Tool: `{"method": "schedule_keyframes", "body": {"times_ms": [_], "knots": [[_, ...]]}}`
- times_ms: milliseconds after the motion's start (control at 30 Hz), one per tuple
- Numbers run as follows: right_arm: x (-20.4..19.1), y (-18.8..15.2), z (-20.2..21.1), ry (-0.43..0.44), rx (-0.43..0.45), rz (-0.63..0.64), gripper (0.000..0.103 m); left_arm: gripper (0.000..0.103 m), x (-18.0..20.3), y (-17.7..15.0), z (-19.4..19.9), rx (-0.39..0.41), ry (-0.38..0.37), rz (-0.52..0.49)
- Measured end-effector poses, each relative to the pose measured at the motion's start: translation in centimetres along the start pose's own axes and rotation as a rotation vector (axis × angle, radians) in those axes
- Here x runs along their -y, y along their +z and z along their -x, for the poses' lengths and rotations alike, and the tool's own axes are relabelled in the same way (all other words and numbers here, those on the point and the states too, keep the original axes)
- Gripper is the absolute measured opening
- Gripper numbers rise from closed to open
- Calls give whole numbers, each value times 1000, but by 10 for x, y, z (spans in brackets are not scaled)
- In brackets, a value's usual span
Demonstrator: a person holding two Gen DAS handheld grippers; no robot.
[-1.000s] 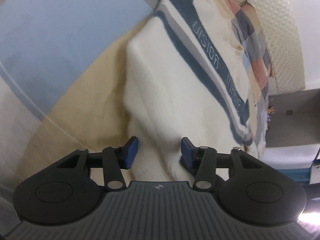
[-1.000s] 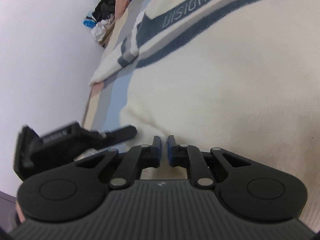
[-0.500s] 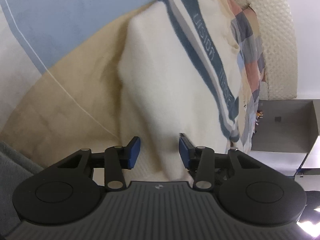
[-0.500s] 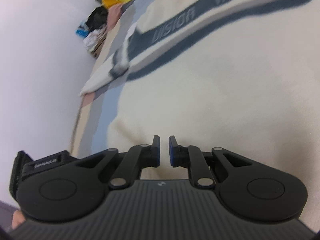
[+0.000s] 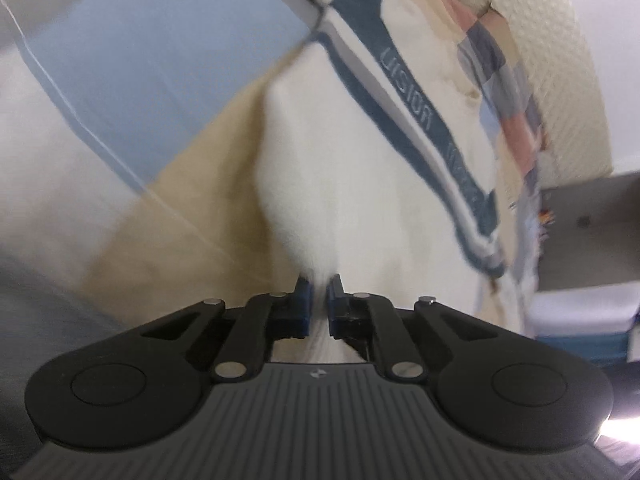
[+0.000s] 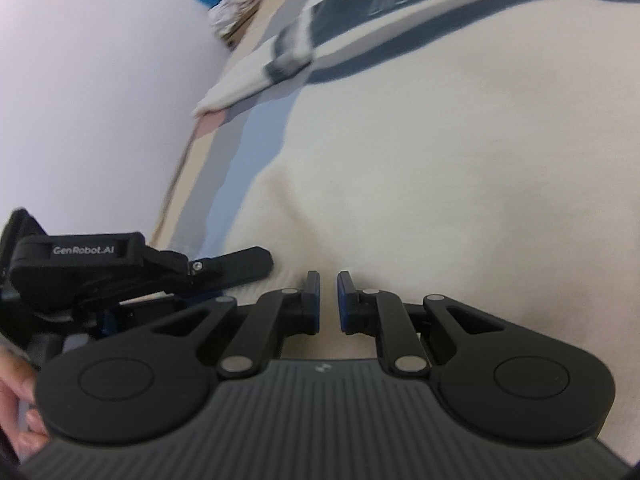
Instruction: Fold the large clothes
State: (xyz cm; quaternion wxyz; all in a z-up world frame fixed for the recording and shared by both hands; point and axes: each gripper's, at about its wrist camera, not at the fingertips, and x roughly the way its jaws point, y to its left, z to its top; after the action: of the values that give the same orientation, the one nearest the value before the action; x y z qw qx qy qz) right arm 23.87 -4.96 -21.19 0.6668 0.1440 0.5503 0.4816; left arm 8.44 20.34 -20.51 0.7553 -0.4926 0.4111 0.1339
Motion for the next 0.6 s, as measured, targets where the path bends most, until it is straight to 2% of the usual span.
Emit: {"method": "schedule_keyframes", "body": {"times_ms": [100,167,233,300,400,600], "knots": [[-9,-6,-5,47,-36,28,13,9,-9,4,9,-27,94,-40],[-18,-10,-12,37,-59,68,13,9,-19,7,6,-54,144,-70],[-23,-15,-18,-8,-73,103,13,9,-21,7,-5,-93,212,-116],[-23,-20,-26,-79,-83,121,12,9,-15,4,-12,-102,251,-158],[-17,-24,-29,-111,-92,118,10,9,-9,3,-20,-113,275,-185],[-15,-24,-18,-82,-64,87,13,12,-2,5,-18,-123,277,-217]]}}
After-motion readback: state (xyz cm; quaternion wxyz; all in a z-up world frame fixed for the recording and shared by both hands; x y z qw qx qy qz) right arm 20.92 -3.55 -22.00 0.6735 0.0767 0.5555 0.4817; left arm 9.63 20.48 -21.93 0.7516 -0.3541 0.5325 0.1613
